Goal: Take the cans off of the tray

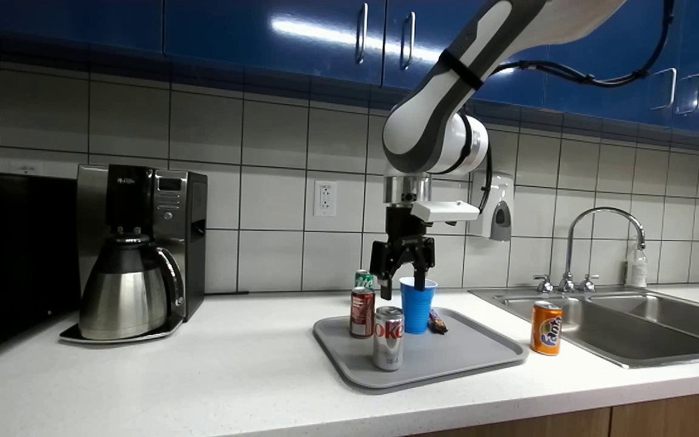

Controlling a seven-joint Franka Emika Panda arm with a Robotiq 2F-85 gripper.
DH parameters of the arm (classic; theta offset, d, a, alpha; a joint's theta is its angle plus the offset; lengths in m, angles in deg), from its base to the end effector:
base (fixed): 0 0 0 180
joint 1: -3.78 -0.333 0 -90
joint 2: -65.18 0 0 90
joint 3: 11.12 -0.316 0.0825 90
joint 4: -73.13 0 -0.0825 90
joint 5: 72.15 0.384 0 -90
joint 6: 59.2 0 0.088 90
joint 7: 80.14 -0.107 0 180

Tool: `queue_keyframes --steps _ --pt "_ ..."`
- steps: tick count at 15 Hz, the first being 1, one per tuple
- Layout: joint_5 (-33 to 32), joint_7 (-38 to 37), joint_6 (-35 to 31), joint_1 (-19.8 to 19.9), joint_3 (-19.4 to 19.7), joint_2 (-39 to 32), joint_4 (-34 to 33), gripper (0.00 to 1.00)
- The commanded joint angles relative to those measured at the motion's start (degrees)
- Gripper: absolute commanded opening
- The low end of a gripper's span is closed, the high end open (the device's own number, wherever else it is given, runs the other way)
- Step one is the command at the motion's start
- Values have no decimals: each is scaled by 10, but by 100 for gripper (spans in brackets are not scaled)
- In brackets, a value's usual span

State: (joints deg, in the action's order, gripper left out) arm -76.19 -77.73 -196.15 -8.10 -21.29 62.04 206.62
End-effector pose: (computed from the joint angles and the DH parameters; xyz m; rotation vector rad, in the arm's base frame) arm 0.4747 0.1917 0.3155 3.0164 0.7349 0.0205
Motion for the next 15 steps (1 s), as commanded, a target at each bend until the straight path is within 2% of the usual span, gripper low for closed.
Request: queue_keyframes --steps 1,15 --pt "-45 -51 -12 -9 -5 -33 -27 100" --pt "-108 -98 -30 -29 5 -98 -44 100"
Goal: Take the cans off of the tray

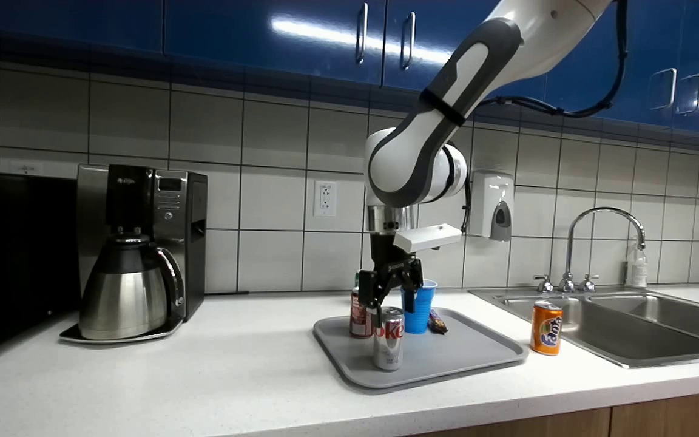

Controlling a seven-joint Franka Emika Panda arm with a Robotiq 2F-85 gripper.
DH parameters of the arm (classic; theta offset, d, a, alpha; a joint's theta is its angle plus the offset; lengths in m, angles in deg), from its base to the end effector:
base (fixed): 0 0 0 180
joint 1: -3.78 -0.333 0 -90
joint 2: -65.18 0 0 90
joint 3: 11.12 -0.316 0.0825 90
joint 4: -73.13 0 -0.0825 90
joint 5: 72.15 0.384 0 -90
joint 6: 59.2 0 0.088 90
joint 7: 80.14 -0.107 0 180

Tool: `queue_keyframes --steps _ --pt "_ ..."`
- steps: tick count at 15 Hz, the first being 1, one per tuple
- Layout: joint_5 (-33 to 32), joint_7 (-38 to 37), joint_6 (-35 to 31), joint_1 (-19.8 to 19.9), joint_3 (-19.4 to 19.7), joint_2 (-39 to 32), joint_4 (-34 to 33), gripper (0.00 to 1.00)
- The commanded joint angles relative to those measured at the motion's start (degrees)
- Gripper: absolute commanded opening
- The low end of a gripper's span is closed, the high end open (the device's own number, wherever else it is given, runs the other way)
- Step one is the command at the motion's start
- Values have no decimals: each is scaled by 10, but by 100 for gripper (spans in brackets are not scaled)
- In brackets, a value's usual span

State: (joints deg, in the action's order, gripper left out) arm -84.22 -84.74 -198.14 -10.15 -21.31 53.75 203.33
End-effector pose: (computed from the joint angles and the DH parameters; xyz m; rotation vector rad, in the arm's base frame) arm 0.4836 0.2161 0.2672 2.9404 0.7507 -0.0228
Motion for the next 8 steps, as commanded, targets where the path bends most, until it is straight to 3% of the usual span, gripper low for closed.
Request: queue_keyframes --steps 1,8 --pt "-32 -29 -13 -9 6 -21 -12 100" --pt "-40 -31 -23 -14 10 -39 -16 100"
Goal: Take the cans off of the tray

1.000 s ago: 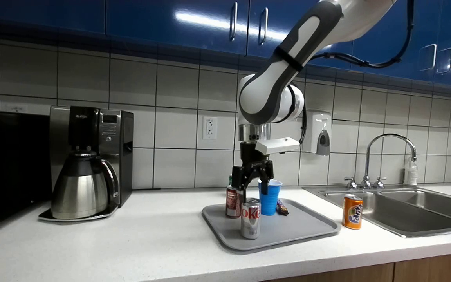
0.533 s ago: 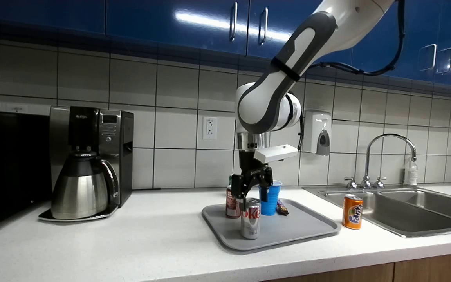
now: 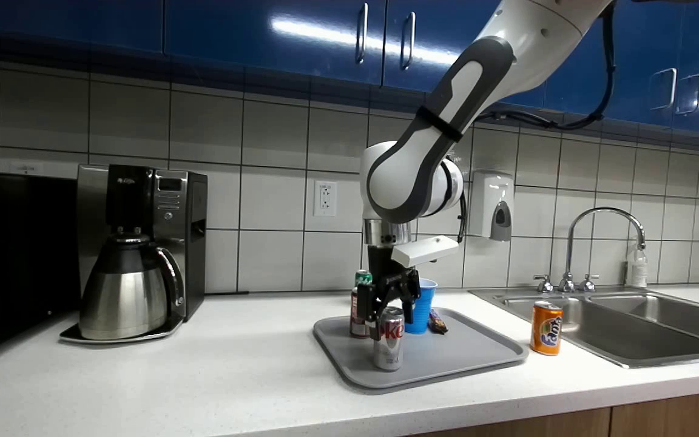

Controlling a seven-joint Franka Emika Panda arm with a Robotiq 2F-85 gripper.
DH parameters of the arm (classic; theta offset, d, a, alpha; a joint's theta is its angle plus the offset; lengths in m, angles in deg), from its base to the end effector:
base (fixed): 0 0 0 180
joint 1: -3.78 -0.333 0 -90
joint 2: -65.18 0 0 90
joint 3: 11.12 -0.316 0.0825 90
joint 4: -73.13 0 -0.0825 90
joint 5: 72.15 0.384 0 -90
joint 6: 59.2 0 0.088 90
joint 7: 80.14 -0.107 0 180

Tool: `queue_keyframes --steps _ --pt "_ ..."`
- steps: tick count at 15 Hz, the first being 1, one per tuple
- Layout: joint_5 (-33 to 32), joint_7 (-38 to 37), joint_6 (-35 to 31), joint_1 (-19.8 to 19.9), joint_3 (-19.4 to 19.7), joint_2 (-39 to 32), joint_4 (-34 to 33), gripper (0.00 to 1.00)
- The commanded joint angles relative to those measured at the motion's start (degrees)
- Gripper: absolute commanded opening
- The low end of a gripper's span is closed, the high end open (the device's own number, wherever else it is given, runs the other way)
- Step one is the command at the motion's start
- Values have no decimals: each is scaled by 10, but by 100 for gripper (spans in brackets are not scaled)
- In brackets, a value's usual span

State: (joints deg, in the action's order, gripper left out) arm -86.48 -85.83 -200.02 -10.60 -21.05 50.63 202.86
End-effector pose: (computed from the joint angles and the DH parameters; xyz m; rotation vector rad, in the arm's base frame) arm 0.4845 0.2201 0.2444 2.9214 0.7758 -0.0338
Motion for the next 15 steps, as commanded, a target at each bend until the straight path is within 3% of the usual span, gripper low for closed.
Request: queue_keyframes --steps 1,2,3,8,15 --pt "-17 -20 -4 -10 7 -9 -11 100" --pt "-17 -20 -4 -10 8 -10 -12 100" --pt "-16 -19 -6 -11 8 -10 -12 82" --pt "-16 -20 -7 -11 9 -11 -12 42" --pt "7 1 26 -13 -5 7 -34 39"
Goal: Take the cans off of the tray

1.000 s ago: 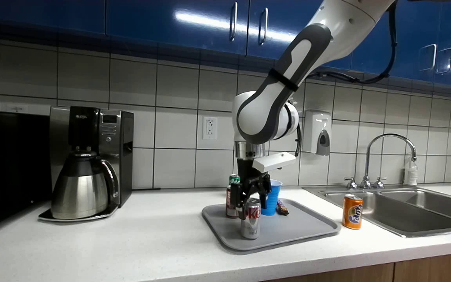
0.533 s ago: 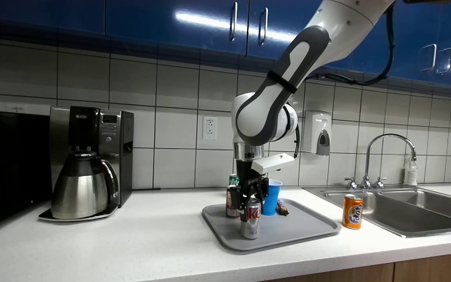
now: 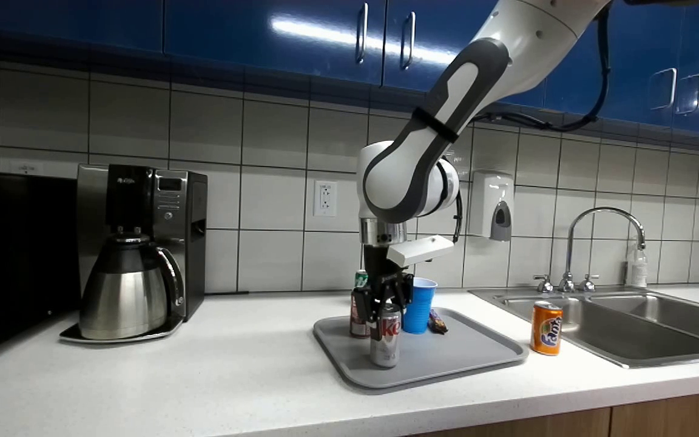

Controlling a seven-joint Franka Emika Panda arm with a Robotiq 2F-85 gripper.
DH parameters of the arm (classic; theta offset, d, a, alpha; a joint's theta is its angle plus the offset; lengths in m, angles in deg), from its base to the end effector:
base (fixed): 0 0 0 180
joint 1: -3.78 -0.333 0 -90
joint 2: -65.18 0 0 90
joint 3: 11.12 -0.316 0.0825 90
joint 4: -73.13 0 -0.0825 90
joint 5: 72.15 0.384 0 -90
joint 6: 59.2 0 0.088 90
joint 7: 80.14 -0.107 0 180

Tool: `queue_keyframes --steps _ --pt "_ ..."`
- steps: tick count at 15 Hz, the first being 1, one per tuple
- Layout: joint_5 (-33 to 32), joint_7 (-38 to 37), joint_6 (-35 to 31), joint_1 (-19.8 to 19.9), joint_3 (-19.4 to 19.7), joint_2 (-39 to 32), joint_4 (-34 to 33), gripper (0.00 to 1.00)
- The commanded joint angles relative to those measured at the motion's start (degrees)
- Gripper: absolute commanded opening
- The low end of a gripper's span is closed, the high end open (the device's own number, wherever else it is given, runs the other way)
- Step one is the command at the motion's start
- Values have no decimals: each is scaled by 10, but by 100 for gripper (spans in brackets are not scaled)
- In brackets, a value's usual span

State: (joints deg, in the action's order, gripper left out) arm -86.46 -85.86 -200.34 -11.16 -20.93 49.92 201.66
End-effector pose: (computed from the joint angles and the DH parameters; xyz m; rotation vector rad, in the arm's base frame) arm 0.4895 0.2268 0.2462 2.9241 0.7857 -0.0129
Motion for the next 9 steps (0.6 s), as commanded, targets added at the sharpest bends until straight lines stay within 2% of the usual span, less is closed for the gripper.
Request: queue_keyframes --steps 1,9 --pt "11 5 33 -8 -10 15 -27 39" --pt "-7 1 53 -51 -30 4 -84 39"
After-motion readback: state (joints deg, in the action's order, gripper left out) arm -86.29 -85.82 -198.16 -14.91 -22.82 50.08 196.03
